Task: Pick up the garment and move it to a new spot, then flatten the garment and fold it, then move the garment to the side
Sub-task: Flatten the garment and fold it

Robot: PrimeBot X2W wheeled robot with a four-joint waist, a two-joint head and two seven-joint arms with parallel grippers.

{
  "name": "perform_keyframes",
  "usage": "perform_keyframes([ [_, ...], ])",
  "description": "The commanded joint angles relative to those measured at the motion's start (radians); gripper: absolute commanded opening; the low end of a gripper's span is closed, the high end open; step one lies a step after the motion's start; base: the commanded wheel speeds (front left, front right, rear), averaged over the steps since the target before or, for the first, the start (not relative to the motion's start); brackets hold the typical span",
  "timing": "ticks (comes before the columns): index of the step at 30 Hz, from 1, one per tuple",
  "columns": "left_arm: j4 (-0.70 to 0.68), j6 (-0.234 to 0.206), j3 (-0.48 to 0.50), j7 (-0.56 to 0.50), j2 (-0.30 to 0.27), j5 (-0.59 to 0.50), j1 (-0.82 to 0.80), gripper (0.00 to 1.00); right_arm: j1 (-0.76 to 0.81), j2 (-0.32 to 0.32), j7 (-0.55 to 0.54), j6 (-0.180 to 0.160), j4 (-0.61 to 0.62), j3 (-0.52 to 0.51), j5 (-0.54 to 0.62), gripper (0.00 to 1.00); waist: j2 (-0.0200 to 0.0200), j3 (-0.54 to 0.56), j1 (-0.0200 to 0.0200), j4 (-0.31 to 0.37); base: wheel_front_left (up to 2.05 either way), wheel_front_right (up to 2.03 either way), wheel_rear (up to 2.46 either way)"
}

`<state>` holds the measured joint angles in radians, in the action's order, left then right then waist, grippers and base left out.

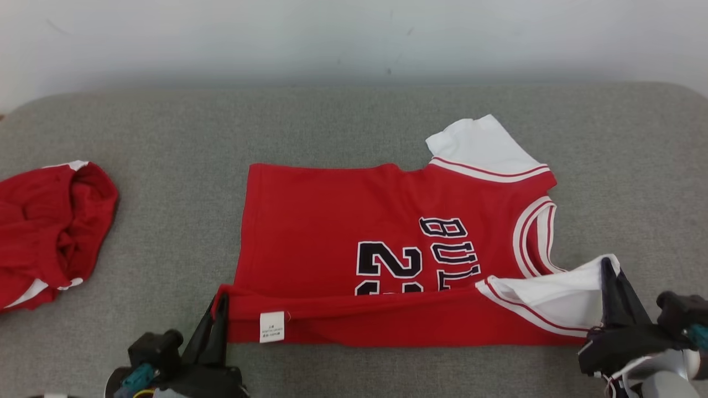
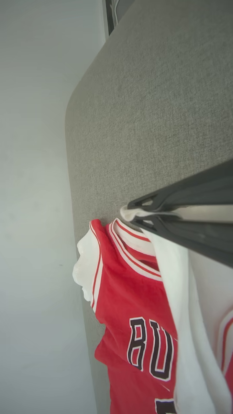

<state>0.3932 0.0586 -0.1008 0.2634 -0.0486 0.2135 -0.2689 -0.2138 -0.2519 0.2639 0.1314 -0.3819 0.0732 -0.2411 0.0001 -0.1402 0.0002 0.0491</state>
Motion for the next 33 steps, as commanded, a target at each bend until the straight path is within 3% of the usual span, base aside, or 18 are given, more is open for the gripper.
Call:
perform_keyframes([
  [1, 0.013, -0.008, -0.004, 0.002, -0.004, -0.001, -0.020, 0.00, -0.019, 0.002, 0.000, -0.001, -0.013, 0.002, 0.007, 0.00, -0.0001, -0.032, -0.0002, -0.013, 0.00, 0.00, 0.00],
  [13, 0.070, -0.068, -0.031, 0.002, -0.004, -0.014, -0.139, 0.00, -0.171, 0.000, 0.000, -0.001, -0.141, 0.015, 0.031, 0.00, -0.0001, -0.093, -0.0002, -0.012, 0.00, 0.00, 0.00],
  [18, 0.073, -0.068, -0.034, 0.002, -0.004, -0.012, -0.153, 0.00, -0.202, -0.007, 0.000, -0.001, -0.167, 0.035, 0.040, 0.00, -0.0001, -0.107, -0.0002, -0.012, 0.00, 0.00, 0.00],
  [19, 0.076, -0.069, -0.035, 0.002, -0.004, -0.009, -0.158, 0.20, -0.207, -0.007, 0.000, -0.001, -0.171, 0.036, 0.038, 0.03, -0.0001, -0.109, -0.0002, -0.012, 0.00, 0.00, 0.00],
  [20, 0.077, -0.070, -0.035, 0.002, -0.004, -0.007, -0.163, 0.35, -0.211, -0.006, 0.000, -0.001, -0.176, 0.032, 0.035, 0.24, -0.0001, -0.111, -0.0002, -0.012, 0.00, 0.00, 0.00],
  [21, 0.079, -0.072, -0.034, 0.002, -0.004, -0.005, -0.166, 0.80, -0.213, -0.003, 0.000, -0.001, -0.180, 0.026, 0.032, 1.00, -0.0001, -0.112, -0.0002, -0.012, 0.00, 0.00, 0.00],
  [22, 0.085, -0.076, -0.033, 0.002, -0.004, -0.003, -0.166, 1.00, -0.216, 0.000, 0.000, -0.002, -0.190, 0.018, 0.032, 1.00, -0.0001, -0.113, -0.0002, -0.011, 0.00, 0.00, 0.00],
  [28, 0.042, -0.111, 0.002, 0.002, -0.003, -0.009, -0.122, 1.00, -0.188, 0.021, 0.000, -0.001, -0.137, -0.077, 0.065, 1.00, -0.0001, -0.087, -0.0002, -0.012, 0.00, 0.00, 0.00],
  [33, 0.004, -0.114, 0.017, 0.002, -0.003, -0.001, -0.062, 1.00, -0.118, 0.025, 0.000, -0.001, -0.083, -0.108, 0.063, 1.00, -0.0001, -0.048, -0.0002, -0.011, 0.00, 0.00, 0.00],
])
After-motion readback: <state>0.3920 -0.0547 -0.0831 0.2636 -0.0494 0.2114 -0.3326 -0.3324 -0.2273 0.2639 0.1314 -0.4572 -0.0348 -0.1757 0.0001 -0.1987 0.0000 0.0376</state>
